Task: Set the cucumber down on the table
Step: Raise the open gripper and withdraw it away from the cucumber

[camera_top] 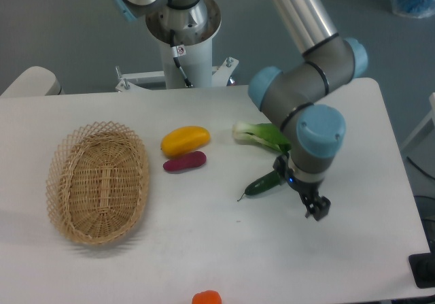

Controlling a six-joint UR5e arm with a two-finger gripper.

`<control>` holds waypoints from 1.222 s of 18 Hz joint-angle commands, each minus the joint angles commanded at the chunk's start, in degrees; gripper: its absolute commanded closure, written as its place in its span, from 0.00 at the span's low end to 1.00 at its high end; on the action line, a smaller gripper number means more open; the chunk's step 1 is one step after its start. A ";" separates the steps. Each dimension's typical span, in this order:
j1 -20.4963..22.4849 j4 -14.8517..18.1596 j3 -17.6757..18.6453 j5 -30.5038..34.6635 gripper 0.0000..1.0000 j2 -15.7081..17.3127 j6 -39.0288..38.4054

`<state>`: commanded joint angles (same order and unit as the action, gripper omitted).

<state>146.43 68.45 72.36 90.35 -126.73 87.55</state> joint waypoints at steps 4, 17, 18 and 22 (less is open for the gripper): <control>-0.27 2.56 -5.11 -0.09 0.00 -2.29 -0.36; -1.68 4.68 -11.80 -0.88 0.00 -7.04 -2.03; -1.76 4.67 -11.80 -0.88 0.00 -7.04 -2.73; -1.76 4.59 -11.80 -1.05 0.00 -7.13 -2.91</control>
<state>144.67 73.04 60.56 89.30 -133.86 84.64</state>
